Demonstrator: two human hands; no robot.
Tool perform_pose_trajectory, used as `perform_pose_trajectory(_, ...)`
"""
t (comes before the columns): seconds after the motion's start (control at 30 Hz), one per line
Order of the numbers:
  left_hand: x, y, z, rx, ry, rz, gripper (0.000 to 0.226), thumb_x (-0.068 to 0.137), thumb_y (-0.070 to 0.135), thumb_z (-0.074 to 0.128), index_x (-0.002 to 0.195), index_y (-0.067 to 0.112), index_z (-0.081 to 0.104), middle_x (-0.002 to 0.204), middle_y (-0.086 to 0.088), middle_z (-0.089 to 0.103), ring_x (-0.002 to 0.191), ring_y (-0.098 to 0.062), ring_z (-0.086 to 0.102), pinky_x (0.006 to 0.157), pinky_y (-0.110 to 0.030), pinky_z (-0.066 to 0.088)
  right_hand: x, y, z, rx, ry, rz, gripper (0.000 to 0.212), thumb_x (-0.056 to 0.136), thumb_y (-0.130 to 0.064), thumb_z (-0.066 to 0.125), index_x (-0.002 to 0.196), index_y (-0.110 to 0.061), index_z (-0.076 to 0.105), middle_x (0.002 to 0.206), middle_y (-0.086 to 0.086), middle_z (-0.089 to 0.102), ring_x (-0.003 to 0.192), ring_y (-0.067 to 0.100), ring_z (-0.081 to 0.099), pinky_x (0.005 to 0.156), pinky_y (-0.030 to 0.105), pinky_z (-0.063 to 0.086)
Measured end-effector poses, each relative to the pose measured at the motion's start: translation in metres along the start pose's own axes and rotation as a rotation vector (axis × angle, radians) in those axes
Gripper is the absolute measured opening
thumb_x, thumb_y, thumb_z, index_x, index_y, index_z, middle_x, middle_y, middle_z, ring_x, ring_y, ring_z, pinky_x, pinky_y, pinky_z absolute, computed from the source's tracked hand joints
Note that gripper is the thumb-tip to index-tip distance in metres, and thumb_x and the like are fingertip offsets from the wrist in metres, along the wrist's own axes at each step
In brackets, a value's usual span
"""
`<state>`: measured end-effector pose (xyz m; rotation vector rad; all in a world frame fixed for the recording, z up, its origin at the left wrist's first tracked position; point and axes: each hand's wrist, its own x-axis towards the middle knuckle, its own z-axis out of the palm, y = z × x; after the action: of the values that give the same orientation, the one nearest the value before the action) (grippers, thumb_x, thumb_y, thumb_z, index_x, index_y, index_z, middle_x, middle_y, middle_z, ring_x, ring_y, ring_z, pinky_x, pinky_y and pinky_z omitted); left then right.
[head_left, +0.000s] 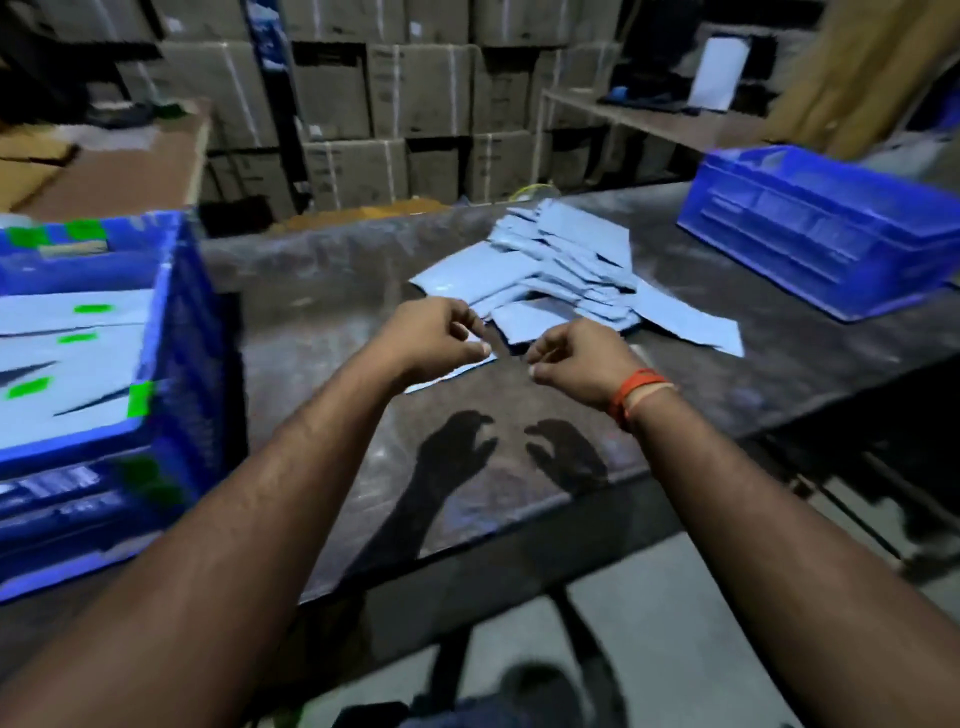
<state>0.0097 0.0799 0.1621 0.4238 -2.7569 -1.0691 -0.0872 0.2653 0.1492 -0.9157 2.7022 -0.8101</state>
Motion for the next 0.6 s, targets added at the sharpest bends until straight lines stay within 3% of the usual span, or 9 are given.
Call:
perform_pose_trajectory(0.17, 0.054, 0.047, 0.068, -0.006, -0.127, 0.061, 0.015, 0.083, 0.034, 0.080, 0.092, 0.024, 0.073, 0.093, 0.003, 0.076, 0.081, -0.013, 0.067, 0.076, -0.034, 0.056, -0.001, 0.079, -0.029, 0.026, 0.090, 0.084, 0.005, 0.081, -0.025, 0.077, 0.081, -0.026, 0.073, 0.081, -0.006, 0.073, 0.076, 0.005, 0.062, 0.072, 0.016, 0.038)
perform_pose_trajectory(0.5, 0.185, 0.098, 0.182, 0.025, -0.121, 0.162, 0.024, 0.086, 0.030, 0.075, 0.109, 0.025, 0.071, 0.113, 0.004, 0.070, 0.104, -0.013, 0.066, 0.089, -0.025, 0.048, 0.081, 0.205, -0.066, 0.065, 0.135, 0.161, 0.013, 0.081, -0.019, 0.073, 0.094, -0.023, 0.076, 0.088, -0.004, 0.073, 0.077, 0.011, 0.064, 0.078, 0.020, 0.047)
perform_pose_trajectory(0.6, 0.231, 0.109, 0.215, 0.052, -0.114, 0.191, 0.024, 0.084, 0.030, 0.074, 0.108, 0.028, 0.070, 0.102, 0.002, 0.072, 0.097, -0.016, 0.068, 0.087, -0.031, 0.051, 0.116, 0.247, -0.077, 0.037, 0.130, 0.202, 0.018, 0.081, -0.019, 0.073, 0.098, -0.023, 0.076, 0.099, -0.001, 0.074, 0.085, 0.016, 0.067, 0.084, 0.024, 0.049)
